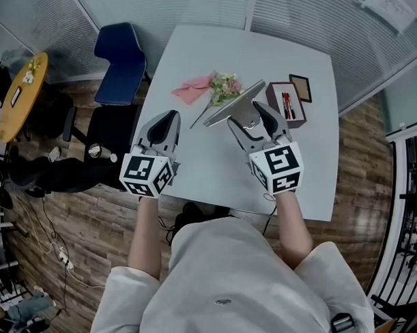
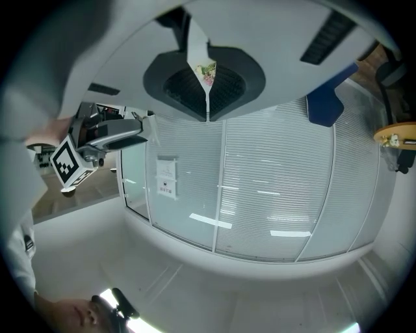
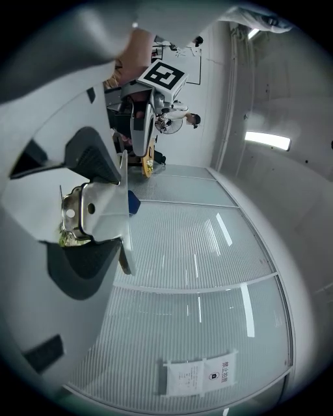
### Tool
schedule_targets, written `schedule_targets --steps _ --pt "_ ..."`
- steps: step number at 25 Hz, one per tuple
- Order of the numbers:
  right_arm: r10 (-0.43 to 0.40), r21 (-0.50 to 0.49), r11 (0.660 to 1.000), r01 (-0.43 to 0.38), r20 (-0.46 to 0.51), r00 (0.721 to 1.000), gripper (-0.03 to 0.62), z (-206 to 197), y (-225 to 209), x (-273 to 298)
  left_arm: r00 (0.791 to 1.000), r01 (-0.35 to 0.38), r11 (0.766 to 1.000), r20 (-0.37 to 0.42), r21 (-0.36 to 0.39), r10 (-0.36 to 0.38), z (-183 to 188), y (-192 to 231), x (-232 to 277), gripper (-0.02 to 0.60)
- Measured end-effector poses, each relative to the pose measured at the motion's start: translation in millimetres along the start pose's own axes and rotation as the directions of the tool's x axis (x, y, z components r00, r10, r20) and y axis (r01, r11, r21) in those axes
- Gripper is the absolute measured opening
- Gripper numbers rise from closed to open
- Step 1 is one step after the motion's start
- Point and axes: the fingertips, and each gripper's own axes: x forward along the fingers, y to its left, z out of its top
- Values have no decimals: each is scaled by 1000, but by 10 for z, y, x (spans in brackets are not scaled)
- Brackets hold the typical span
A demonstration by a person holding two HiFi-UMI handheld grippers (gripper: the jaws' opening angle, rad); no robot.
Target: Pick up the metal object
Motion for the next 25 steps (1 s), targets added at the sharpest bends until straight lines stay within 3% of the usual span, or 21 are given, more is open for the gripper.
schedule_targets --steps 25 --pt "11 9 1000 -11 16 1000 285 38 2 -36 1000 -4 1000 -19 4 4 -14 -89 -6 18"
